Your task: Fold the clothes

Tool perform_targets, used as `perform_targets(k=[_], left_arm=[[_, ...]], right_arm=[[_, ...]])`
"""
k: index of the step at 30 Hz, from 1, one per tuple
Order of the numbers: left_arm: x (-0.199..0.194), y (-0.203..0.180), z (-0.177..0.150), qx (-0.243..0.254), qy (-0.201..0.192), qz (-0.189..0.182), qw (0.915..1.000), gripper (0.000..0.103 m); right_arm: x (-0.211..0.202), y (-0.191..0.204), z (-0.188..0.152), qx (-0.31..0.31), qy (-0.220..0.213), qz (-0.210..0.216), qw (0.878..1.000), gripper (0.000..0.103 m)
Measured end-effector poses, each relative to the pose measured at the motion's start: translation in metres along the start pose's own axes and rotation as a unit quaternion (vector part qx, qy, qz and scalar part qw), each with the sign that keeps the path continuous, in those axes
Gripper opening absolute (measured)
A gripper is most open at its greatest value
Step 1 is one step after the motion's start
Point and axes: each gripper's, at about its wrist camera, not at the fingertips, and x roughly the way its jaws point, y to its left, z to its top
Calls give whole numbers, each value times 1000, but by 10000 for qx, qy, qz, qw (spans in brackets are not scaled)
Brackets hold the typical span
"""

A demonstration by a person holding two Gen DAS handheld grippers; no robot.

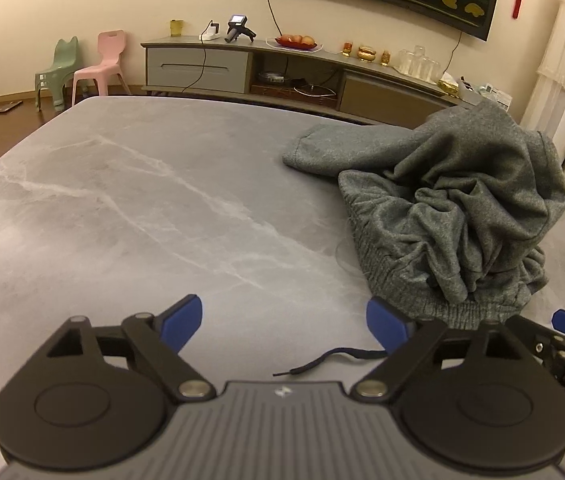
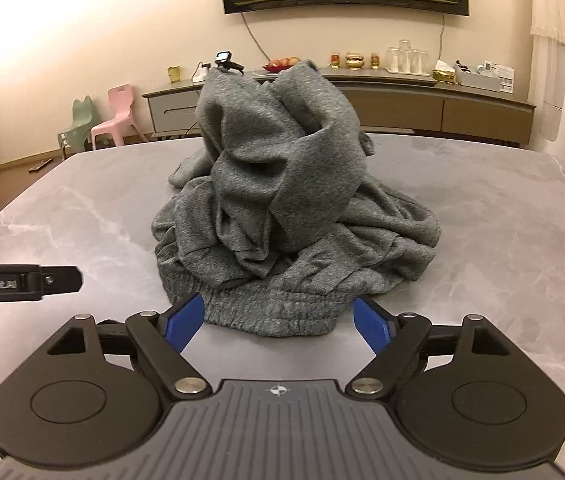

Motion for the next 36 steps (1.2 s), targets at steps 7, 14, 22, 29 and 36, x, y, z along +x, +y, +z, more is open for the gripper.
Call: perform_targets(k=[7,14,22,29,36], left_arm=[[-6,2,8,-140,-22,-173,9997,96],[2,13,16,-289,-23,-154,9995,96],[16,22,18,-670,145,-285,9972,96],[33,10,14,-719,338,-449,9958,96],[66,-13,16,-432,101,-224,9988,91]], right_arm=[[22,0,43,-366,-322,-268,9985,93],[84,2,82,-590,194,-266,9977,30],[-5,23,88,-68,-189,1538,9879,10],[1,-6,94,-260,235,1636,9859,68],[73,-17,173,255,-20,1109,9935,85]])
